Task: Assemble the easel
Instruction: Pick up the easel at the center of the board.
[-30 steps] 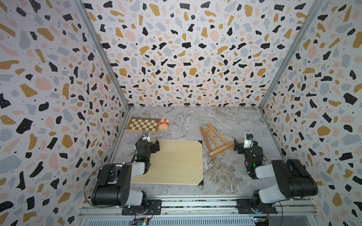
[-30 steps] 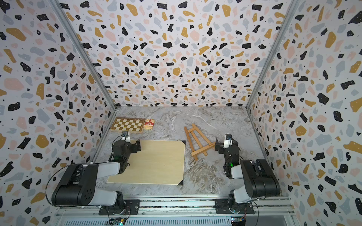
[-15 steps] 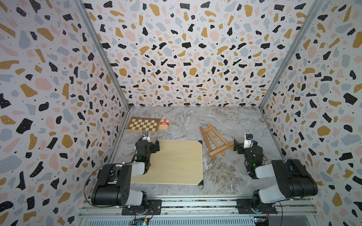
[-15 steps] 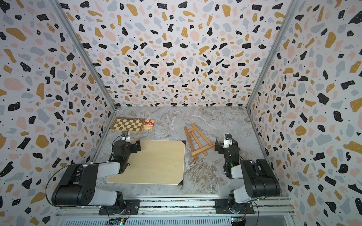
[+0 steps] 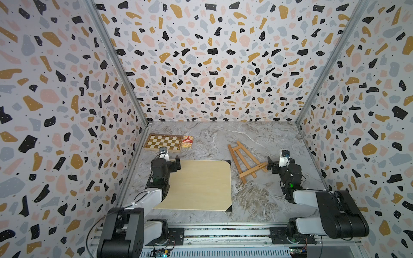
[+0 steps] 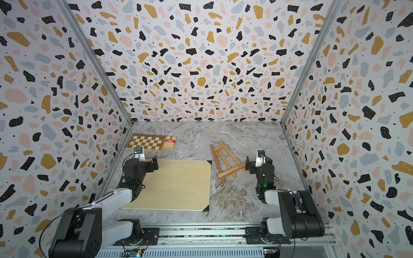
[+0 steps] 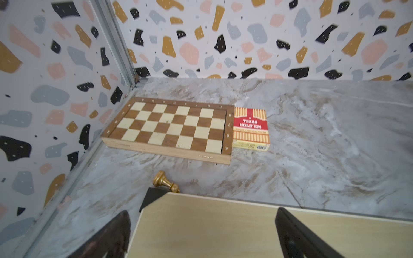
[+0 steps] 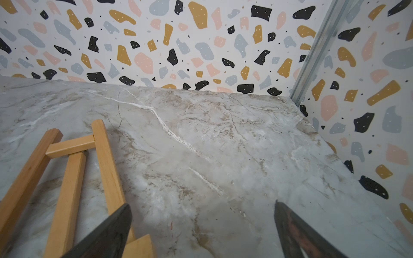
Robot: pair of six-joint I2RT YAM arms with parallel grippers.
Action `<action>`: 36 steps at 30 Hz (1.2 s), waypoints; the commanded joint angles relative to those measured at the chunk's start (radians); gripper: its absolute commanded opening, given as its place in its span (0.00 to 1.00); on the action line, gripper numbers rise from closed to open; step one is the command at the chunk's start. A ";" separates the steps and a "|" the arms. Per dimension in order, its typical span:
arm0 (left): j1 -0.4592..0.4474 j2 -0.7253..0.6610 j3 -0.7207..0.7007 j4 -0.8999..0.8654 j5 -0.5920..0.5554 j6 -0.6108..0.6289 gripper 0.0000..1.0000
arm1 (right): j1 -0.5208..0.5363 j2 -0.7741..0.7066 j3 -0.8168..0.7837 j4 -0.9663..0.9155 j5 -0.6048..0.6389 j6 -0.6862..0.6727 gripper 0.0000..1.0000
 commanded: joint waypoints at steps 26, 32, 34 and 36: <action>-0.223 -0.294 0.210 -0.701 0.210 -0.587 0.99 | 0.410 -0.051 0.515 -1.143 0.048 0.348 1.00; -0.395 -0.257 0.229 -0.718 0.154 -0.579 0.99 | 0.528 0.192 0.702 -1.236 0.109 0.273 1.00; -0.433 -0.241 0.229 -0.714 0.151 -0.586 0.99 | 0.529 0.252 0.741 -1.236 0.096 0.257 1.00; -0.461 -0.215 0.238 -0.716 0.148 -0.592 0.99 | 0.531 0.306 0.777 -1.238 0.075 0.244 0.98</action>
